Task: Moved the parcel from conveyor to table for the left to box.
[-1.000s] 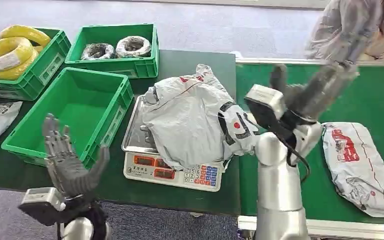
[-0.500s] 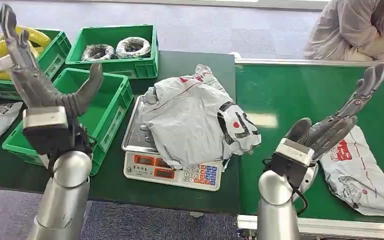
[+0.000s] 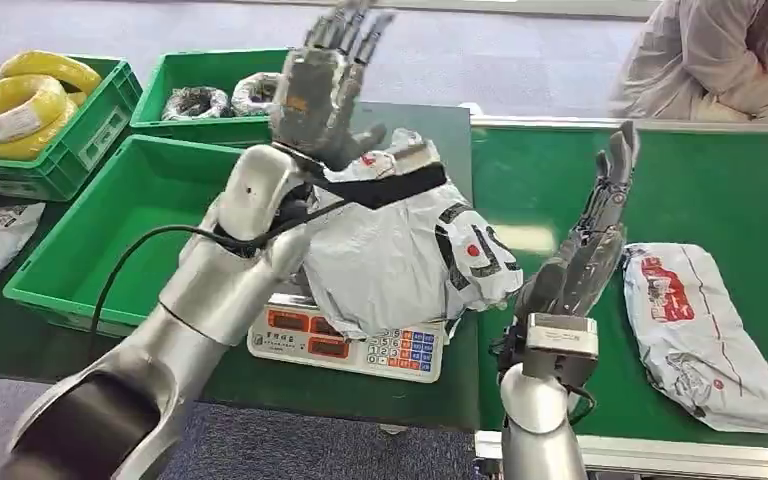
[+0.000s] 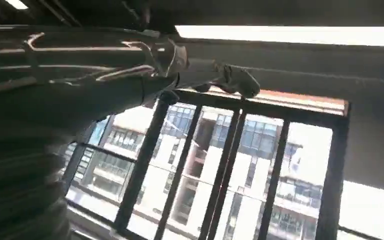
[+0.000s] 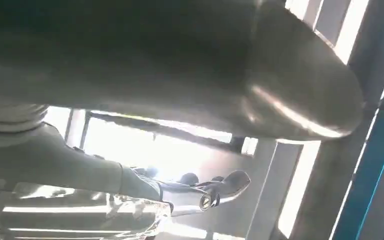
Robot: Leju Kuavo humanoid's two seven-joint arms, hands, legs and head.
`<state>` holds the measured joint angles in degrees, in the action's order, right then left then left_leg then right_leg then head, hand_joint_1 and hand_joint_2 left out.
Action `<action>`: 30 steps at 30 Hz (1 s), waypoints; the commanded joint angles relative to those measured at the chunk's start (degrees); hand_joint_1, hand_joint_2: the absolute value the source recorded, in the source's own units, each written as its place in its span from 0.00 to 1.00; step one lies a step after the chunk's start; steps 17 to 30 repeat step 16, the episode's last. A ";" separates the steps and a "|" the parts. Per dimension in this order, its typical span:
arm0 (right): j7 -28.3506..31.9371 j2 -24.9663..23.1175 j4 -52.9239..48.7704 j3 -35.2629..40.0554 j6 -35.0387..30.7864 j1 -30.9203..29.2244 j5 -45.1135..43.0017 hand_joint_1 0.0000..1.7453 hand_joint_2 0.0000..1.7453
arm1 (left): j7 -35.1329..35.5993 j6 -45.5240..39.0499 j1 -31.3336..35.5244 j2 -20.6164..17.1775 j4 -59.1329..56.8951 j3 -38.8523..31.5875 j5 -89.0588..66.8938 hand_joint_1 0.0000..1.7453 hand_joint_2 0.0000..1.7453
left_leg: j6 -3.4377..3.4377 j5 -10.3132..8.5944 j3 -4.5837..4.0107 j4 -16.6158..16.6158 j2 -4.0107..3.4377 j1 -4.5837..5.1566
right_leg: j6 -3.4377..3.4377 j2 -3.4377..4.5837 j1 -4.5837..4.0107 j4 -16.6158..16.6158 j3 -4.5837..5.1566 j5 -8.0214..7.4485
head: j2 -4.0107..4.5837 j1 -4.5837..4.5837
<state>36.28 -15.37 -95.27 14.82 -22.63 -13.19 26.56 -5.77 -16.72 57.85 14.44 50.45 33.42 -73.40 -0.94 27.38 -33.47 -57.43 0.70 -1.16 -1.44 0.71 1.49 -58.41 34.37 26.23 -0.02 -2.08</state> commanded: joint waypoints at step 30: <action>0.95 3.70 -1.90 4.40 4.18 4.74 -1.41 0.00 0.00 | -9.34 14.16 0.39 4.15 -32.72 15.76 -4.75 0.00 1.00 | 0.08 0.03 0.21 0.18 -0.22 0.02 | 0.11 0.13 -0.02 0.16 -0.17 -0.04 | 0.00 -0.04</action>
